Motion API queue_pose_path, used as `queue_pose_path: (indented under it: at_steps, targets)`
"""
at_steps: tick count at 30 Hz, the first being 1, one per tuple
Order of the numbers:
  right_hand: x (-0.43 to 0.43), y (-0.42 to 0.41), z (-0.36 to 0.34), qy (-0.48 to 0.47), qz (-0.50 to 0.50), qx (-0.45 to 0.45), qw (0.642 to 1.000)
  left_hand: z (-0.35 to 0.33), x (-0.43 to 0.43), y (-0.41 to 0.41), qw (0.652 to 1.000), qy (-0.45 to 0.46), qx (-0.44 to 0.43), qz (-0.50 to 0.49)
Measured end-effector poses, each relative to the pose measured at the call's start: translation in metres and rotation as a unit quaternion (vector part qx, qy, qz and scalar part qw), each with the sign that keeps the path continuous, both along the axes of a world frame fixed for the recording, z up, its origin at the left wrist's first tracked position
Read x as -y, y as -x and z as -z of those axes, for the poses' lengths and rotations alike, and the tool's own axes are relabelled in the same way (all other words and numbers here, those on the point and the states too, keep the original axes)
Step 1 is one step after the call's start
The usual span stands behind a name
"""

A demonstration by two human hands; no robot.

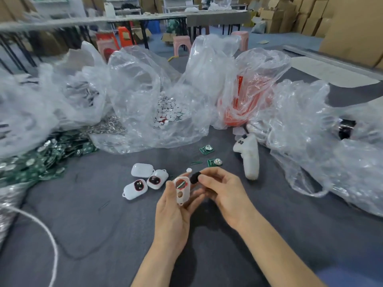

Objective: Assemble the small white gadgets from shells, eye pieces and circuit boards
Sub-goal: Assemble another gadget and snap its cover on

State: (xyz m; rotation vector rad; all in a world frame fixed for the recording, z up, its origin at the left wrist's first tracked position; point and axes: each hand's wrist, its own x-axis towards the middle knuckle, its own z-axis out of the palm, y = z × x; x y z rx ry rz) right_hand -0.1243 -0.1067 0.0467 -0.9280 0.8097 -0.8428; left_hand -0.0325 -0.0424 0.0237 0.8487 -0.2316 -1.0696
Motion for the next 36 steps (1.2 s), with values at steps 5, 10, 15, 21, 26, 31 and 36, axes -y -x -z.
queue_pose_path:
  at_steps: [5, 10, 15, 21, 26, 31, 36]
  targets:
    - [-0.007, -0.004, 0.008, 0.065, 0.022, -0.046, 0.997, 0.006, 0.001, 0.006, 0.994, -0.004, 0.113, -0.005]
    - [-0.01, -0.005, 0.018, 0.137, 0.049, -0.09, 0.985, 0.01, -0.001, 0.004, 0.989, -0.015, 0.15, 0.002]
    - [-0.011, -0.004, 0.021, 0.119, 0.043, -0.049, 0.991, 0.009, -0.002, 0.003, 0.986, -0.003, 0.166, 0.011]
    - [-0.01, -0.004, 0.022, 0.138, 0.044, -0.072, 0.987, 0.007, -0.002, 0.003, 0.99, 0.003, 0.14, 0.026]
    - [-0.012, -0.004, 0.021, 0.14, 0.016, -0.055, 0.988, 0.006, -0.002, 0.003, 0.991, -0.007, 0.131, 0.032]
    - [-0.012, -0.004, 0.022, 0.14, 0.035, -0.047, 0.988, 0.004, -0.004, 0.004, 0.99, -0.004, 0.133, 0.045]
    - [-0.013, -0.005, 0.022, 0.155, 0.04, -0.042, 0.986, 0.009, -0.005, 0.004, 0.98, -0.018, 0.192, 0.05]
